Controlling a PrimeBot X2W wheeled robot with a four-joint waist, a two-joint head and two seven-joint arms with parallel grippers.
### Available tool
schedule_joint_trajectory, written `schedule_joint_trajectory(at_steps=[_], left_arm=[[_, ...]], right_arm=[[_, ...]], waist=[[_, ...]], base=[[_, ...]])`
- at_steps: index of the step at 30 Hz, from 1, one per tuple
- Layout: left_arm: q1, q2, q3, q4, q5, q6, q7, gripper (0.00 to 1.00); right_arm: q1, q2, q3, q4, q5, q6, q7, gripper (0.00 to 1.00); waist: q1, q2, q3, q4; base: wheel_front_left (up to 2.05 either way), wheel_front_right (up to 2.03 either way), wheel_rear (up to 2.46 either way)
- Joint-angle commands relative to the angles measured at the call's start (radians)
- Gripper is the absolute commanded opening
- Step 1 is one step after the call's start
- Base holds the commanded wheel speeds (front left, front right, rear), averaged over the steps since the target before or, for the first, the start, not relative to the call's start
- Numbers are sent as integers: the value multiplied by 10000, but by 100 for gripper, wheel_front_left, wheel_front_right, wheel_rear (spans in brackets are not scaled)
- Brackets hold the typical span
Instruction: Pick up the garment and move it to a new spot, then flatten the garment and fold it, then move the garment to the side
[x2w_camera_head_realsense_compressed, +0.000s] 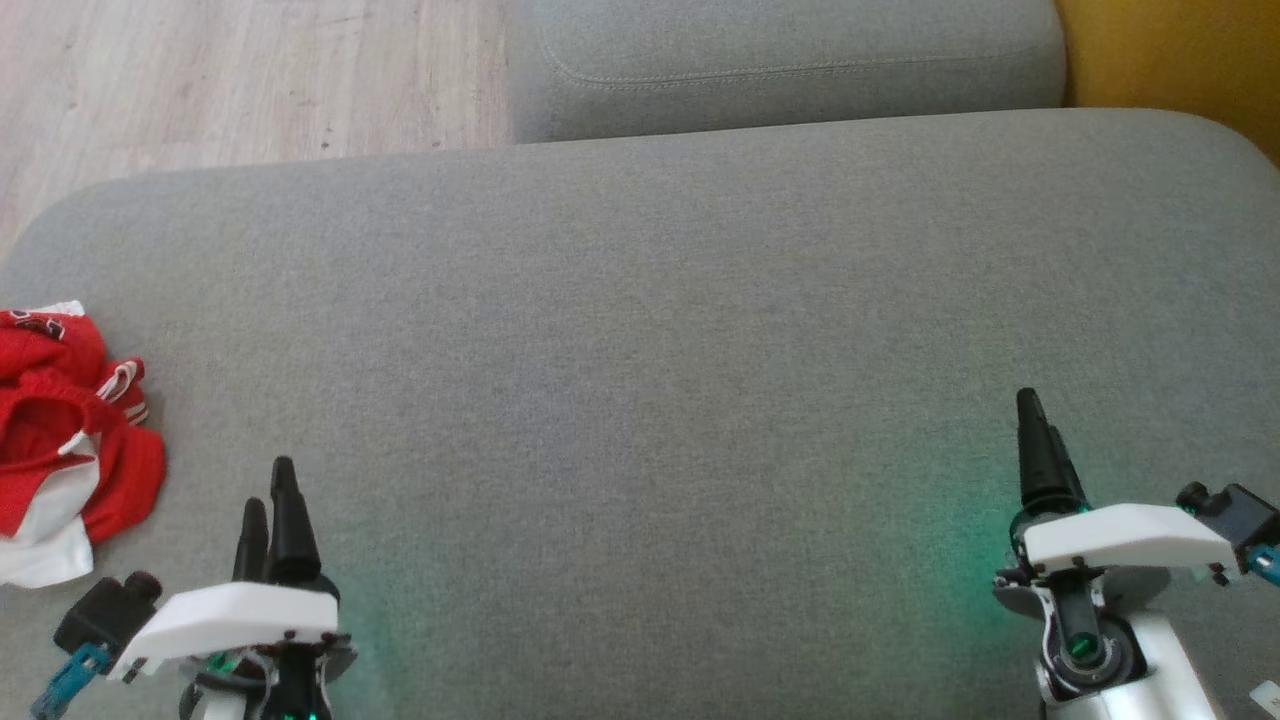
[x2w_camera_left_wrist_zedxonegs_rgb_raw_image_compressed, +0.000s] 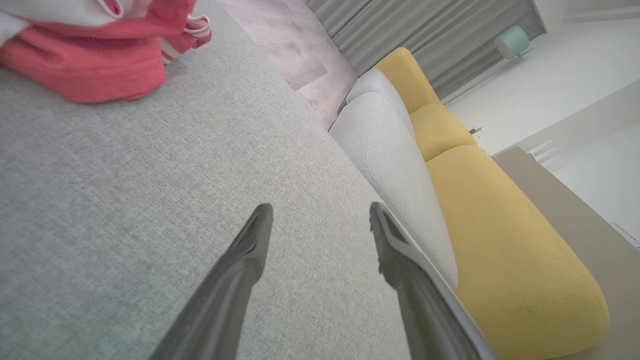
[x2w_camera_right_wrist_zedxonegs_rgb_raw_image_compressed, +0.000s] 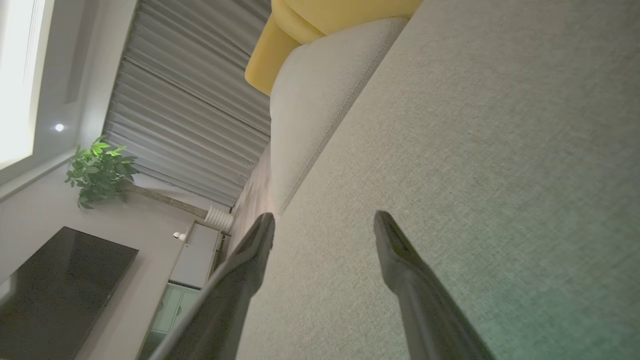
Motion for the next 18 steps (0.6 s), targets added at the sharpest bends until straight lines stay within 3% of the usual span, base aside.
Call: schedule_joint_trajectory(at_steps=[1,18], left_arm=[[-201,126,39,-231,389,36,-141,100],[-233,228,-315,-165,2653,73,-646,100]], right_arm=[[-453,-80,168,-219,-441,-3,-152,100],[-747,26,496,13,-2703,-4,-653,100]], waist=[[-1,0,-1,-23],[-1,0,25,-62]], base=[[0,0,0],[0,0,0]])
